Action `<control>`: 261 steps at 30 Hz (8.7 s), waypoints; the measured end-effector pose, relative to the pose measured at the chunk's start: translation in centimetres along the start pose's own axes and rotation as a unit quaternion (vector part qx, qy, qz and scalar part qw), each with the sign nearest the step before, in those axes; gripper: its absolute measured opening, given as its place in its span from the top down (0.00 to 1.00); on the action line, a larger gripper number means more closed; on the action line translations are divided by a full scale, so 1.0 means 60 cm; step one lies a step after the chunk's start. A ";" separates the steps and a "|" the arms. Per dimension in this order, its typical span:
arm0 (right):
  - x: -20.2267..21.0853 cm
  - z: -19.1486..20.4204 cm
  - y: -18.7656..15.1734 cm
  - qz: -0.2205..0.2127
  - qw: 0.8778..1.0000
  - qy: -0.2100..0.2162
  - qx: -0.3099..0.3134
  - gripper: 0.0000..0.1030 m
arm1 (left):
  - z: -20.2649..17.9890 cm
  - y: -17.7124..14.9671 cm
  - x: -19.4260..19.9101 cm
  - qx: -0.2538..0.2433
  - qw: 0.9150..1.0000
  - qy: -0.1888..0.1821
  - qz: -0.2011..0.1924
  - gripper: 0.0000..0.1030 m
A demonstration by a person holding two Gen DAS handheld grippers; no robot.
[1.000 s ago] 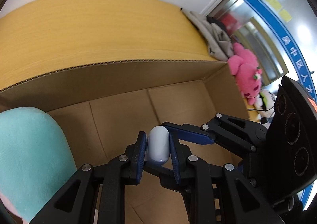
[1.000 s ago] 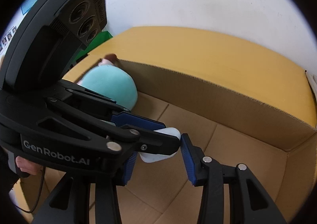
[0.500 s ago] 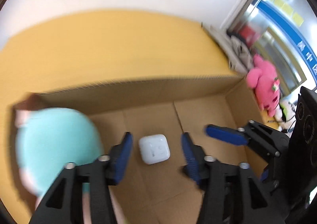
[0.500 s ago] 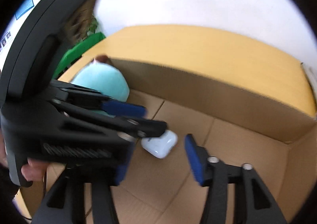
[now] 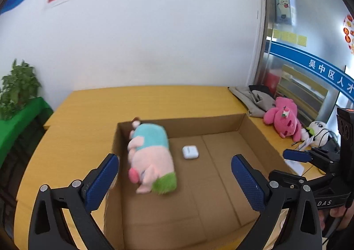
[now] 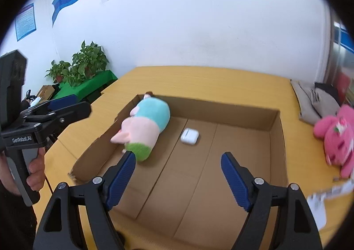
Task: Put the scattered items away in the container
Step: 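Move both grippers back out of the box toward the clear phone case, then close the right gripper on the white rim of the clear phone case, then lift the phone case with the right gripper and carry it over the box, then open the right gripper to drop the phone case into the box, then move both grippers down toward the black sunglasses on the table, then close the right gripper on the sunglasses lens while the left gripper grips a temple, then lift the sunglasses with both grippers and carry them over the box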
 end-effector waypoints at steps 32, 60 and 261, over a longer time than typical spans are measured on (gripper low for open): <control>0.079 0.006 -0.156 0.008 0.996 -0.086 -0.016 0.23 | -0.118 -0.147 0.104 -0.011 0.999 -0.007 0.029 0.00; 0.073 -0.187 -0.379 0.114 0.978 -0.100 -0.140 0.23 | -0.344 -0.356 -0.039 -0.070 0.950 -0.118 0.280 0.33; 0.057 0.197 -0.280 0.007 0.989 0.027 0.147 0.67 | -0.123 -0.141 0.112 0.097 0.961 -0.204 0.160 0.77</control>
Point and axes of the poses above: each gripper's, at about its wrist camera, not at the fingertips, and x roughly against the way its jaws point, z to its left, y to its top, the point moved 8 cm from there along -x, roughly the way its jaws point, and after that the axes turned 12 degrees about y, right-handed, at the moved point
